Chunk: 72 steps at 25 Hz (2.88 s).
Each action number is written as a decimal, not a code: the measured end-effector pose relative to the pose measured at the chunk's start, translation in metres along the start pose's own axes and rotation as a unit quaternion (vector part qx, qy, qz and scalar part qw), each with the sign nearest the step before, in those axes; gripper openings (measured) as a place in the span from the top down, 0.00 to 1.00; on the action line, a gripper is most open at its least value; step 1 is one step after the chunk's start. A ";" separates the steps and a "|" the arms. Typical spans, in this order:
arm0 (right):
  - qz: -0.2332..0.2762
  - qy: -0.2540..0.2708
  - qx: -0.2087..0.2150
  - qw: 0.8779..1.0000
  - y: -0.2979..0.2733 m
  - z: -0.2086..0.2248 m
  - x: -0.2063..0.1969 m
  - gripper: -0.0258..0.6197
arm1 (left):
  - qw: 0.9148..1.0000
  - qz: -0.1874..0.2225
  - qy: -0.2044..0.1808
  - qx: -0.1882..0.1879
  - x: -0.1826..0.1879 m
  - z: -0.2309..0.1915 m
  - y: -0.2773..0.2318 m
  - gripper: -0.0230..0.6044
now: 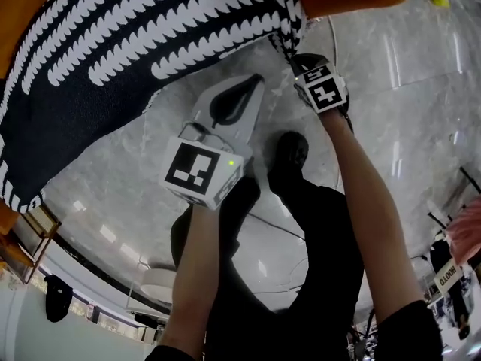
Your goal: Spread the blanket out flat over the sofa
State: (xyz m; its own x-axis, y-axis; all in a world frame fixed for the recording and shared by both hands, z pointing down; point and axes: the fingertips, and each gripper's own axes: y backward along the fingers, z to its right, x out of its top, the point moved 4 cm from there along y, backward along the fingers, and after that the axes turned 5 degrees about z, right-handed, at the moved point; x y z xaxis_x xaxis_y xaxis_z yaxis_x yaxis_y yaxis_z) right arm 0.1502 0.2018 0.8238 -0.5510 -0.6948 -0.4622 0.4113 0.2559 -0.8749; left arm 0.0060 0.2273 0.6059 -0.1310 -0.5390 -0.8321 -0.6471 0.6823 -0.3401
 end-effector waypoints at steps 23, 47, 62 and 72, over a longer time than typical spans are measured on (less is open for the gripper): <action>-0.004 0.038 0.012 0.999 -0.051 0.021 0.001 0.94 | 0.998 -0.048 -0.023 -0.015 -0.035 -0.004 -0.029 0.95; -0.025 0.010 -0.003 1.000 0.022 -0.007 0.025 0.79 | 0.998 -0.053 0.027 0.023 -0.008 0.033 0.043 0.95; -0.028 -0.008 -0.001 1.000 0.157 -0.046 0.049 0.78 | 0.997 -0.063 0.040 0.034 0.079 0.108 0.098 0.95; -0.031 0.049 -0.019 0.998 0.293 -0.084 0.076 0.78 | 0.996 -0.069 0.011 0.047 0.165 0.179 0.183 0.95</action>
State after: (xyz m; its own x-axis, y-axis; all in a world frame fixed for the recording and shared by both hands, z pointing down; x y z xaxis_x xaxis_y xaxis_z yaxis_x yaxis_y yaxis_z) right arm 0.1678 0.2806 0.5198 -0.6433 -0.6421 -0.4170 0.3474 0.2405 -0.9064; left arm 0.0010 0.3517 0.3281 -0.0625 -0.6408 -0.7652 -0.5873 0.6435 -0.4909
